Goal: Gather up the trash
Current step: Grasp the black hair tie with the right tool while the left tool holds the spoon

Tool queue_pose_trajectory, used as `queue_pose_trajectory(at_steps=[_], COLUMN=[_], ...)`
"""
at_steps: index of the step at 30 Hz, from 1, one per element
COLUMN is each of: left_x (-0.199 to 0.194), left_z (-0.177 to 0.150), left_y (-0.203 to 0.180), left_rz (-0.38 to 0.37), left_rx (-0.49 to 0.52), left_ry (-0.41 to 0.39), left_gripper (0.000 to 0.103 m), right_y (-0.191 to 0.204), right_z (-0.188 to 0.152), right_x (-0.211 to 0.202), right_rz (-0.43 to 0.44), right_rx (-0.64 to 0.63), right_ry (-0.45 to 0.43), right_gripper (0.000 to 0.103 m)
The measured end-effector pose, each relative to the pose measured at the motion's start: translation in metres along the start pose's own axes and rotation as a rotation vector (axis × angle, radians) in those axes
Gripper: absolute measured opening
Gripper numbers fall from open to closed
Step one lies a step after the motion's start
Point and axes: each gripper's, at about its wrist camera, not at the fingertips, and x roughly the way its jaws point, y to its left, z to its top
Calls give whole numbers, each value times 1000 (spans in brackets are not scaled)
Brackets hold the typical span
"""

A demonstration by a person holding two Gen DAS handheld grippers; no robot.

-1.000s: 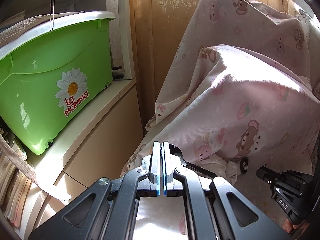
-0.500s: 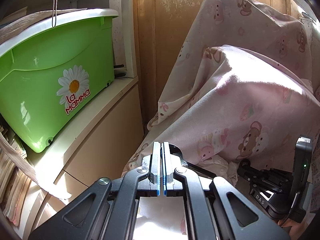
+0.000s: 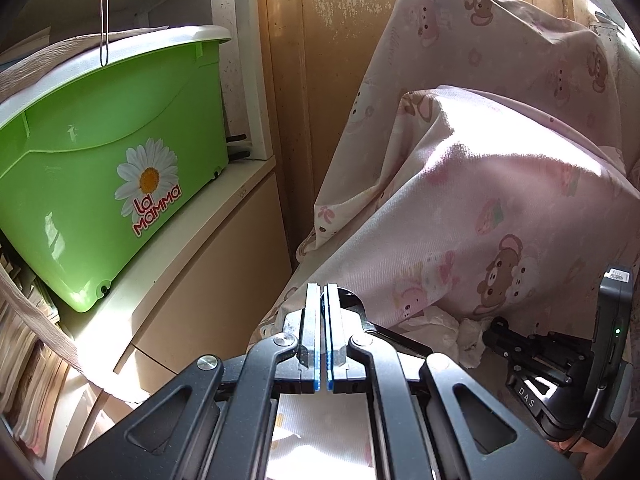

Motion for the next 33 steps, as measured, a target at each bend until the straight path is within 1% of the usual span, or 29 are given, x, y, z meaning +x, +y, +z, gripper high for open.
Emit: queue_pose_trajectory(at_steps=[2, 5, 10, 16, 17, 21, 24, 28, 33], left_x=[-2, -6, -14, -22, -25, -36, -41, -45, -59], left_z=[1, 2, 0, -6, -7, -11, -18, -33, -62], left_y=[3, 3, 0, -3, -3, -1, 1, 4, 8], left_rz=[0, 2, -11, -29, -29, -21, -20, -43, -77], left_rx=[-9, 8, 41, 55, 57, 57, 40, 23, -22], left_ry=[-6, -22, -42, -36, -39, -54, -41, 10, 27], left_gripper=[1, 1, 1, 1, 1, 1, 1, 1, 1], right_y=[-6, -11, -21, -11, -14, -1, 7, 18, 39], right_z=[-2, -5, -15, -25, -27, -32, -39, -53, -71], right_x=[-11, -30, -61, -86, -93, -104, -114, -126, -140], right_rz=[-8, -41, -37, -14, -16, -57, -48, 7, 22], right_rx=[12, 2, 14, 27, 21, -20, -19, 11, -35], right_ry=[-20, -48, -45, -59, -64, -87, -99, -100, -109], right_gripper=[5, 5, 5, 5, 5, 5, 6, 6, 6])
